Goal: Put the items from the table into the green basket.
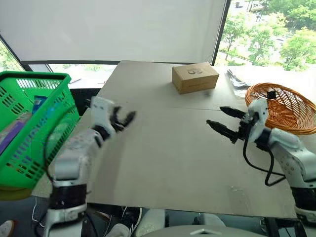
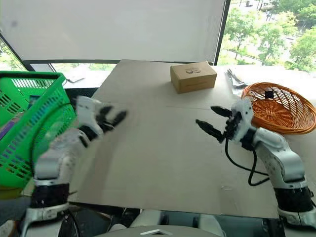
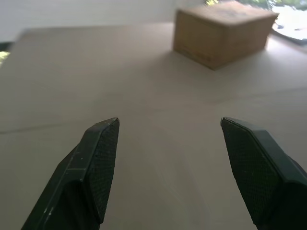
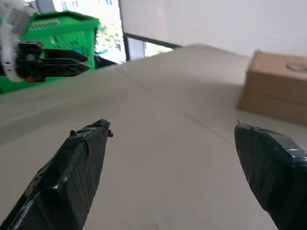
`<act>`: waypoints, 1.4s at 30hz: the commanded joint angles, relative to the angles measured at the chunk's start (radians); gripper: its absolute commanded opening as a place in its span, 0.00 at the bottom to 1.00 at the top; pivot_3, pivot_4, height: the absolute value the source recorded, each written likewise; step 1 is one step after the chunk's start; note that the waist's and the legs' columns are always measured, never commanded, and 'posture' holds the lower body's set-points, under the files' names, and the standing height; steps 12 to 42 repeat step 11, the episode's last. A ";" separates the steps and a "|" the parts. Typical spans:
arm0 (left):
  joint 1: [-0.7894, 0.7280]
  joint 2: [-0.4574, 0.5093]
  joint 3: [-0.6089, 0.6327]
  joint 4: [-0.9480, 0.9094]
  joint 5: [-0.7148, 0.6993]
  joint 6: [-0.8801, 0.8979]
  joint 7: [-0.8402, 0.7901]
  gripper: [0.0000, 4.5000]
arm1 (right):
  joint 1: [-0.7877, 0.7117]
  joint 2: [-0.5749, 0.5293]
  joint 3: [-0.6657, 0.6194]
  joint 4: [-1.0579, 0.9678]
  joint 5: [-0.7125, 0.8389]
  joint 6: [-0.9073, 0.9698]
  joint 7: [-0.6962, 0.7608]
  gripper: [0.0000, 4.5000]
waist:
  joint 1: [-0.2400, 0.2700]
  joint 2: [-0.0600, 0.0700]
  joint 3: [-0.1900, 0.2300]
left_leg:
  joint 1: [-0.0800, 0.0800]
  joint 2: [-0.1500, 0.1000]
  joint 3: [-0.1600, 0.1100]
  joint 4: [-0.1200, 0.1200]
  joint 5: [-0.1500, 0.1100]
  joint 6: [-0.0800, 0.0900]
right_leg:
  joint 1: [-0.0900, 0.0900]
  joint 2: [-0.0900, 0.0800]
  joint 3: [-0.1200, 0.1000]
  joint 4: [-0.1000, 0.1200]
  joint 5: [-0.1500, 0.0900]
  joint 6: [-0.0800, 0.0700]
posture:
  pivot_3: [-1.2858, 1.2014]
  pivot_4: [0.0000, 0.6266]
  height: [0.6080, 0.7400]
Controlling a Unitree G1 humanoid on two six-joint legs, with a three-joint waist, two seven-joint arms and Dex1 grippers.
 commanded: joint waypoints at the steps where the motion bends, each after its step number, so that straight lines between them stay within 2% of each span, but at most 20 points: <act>1: 0.074 -0.014 -0.075 -0.076 0.053 -0.087 -0.023 0.77 | 0.099 -0.018 -0.051 0.040 -0.079 -0.137 0.018 1.00 | -0.008 0.003 -0.002 | 0.000 0.001 0.000 0.000 0.000 0.000 | 0.000 0.001 0.000 0.000 0.000 0.000 | 0.56 0.00 1.00; 5: 0.182 -0.005 -0.137 -0.130 0.057 -0.131 -0.091 0.77 | 0.219 -0.032 -0.081 0.102 -0.131 -0.237 0.045 1.00 | -0.016 0.016 -0.006 | 0.004 0.001 0.001 0.000 -0.001 0.001 | 0.003 0.001 0.000 0.001 0.001 -0.001 | 0.55 0.00 1.00; 8: 0.214 0.003 -0.145 -0.136 0.054 -0.152 -0.127 0.77 | 0.269 -0.035 -0.094 0.109 -0.145 -0.279 0.060 1.00 | -0.023 0.026 -0.003 | 0.018 0.002 0.001 0.000 -0.001 0.002 | 0.018 0.001 0.000 -0.001 0.000 -0.002 | 0.55 0.00 1.00; 10: 0.218 0.009 -0.153 -0.128 0.067 -0.177 -0.147 0.77 | 0.294 -0.031 -0.108 0.108 -0.144 -0.292 0.057 1.00 | -0.027 0.028 -0.003 | 0.021 0.002 0.001 0.000 -0.001 0.002 | 0.021 0.001 0.000 -0.001 0.000 -0.002 | 0.55 0.00 1.00; 42: 0.216 0.009 -0.154 -0.125 0.071 -0.183 -0.152 0.77 | 0.299 -0.030 -0.111 0.108 -0.144 -0.296 0.056 1.00 | -0.027 0.028 -0.003 | 0.021 0.002 0.001 0.000 -0.001 0.002 | 0.022 0.001 0.000 -0.001 0.000 -0.002 | 0.54 0.00 1.00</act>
